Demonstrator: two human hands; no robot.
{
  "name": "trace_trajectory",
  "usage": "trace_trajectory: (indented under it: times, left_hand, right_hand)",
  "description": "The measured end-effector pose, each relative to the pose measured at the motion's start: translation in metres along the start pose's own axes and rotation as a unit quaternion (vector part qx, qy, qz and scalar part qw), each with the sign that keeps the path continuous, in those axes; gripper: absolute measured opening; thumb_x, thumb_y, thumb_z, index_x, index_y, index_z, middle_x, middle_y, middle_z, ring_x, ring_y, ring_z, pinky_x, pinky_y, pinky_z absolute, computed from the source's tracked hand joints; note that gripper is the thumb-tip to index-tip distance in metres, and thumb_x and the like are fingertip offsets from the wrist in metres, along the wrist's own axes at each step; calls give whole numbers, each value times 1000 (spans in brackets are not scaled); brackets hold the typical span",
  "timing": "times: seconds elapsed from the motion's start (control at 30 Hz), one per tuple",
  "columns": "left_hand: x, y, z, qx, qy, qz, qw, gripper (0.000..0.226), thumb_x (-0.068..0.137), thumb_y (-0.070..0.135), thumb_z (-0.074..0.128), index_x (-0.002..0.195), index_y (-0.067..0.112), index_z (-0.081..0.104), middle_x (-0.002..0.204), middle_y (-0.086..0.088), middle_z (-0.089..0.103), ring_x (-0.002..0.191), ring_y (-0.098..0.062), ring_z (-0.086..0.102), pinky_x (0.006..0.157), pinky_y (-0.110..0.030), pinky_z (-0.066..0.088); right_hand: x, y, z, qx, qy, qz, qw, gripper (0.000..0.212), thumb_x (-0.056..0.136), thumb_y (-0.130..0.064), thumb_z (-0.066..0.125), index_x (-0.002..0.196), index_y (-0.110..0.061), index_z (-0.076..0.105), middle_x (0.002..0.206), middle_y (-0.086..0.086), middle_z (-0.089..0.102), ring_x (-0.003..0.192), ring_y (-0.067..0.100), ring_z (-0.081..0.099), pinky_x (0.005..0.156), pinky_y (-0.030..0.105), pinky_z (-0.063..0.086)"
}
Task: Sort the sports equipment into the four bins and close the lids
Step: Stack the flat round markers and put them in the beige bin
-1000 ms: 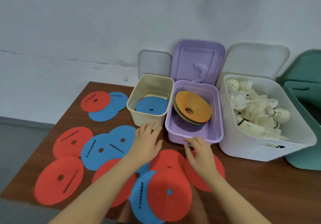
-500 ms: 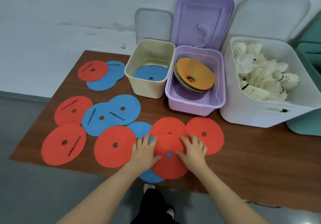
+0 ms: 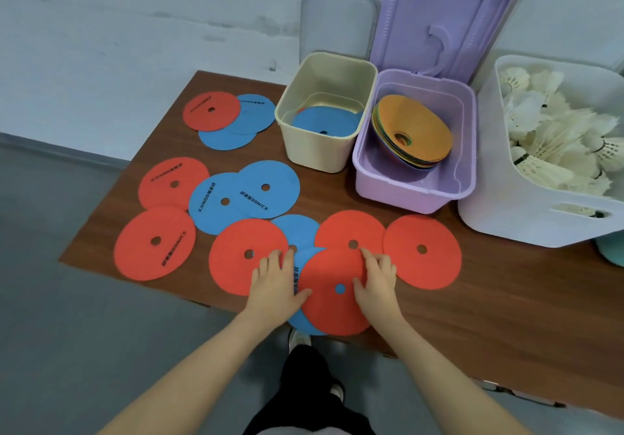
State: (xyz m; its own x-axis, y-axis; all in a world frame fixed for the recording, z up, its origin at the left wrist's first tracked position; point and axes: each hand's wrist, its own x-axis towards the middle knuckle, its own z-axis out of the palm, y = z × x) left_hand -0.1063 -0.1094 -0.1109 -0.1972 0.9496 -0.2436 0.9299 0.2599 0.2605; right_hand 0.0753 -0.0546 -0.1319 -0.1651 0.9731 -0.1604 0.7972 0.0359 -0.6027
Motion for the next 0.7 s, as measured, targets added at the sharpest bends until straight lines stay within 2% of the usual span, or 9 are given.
trace_trajectory:
  times: [0.17,0.33,0.5,0.7]
  left_hand:
    - [-11,6,6,-15,-14,-35,999,85,80,51,61,145,16,18,144,-8,27,128,-26,29,102,-38,33]
    - [-15,15,5,-70,-63,-66,993,84,84,41,61,148,20,10,154,-7,11,136,-29,15,107,-46,23]
    - [-15,23,3,-128,-98,-52,986,82,85,26,61,148,25,7,155,-4,4,136,-29,9,106,-47,21]
    - [-7,36,8,-219,-66,-11,973,74,86,15,59,146,25,18,154,-5,12,138,-27,12,112,-45,20]
  right_hand:
    - [-12,-11,16,3,57,53,997,60,79,-6,65,135,-2,44,129,19,44,116,39,41,98,45,30]
    - [-21,-22,28,49,93,86,991,63,82,-6,64,140,-6,37,140,17,38,124,37,37,101,47,29]
    - [-22,-22,24,91,86,90,988,65,84,-10,65,141,-4,35,143,16,34,128,35,32,105,43,25]
    - [-36,1,12,3,105,120,987,60,82,-28,69,135,-10,46,132,13,39,112,36,39,96,45,27]
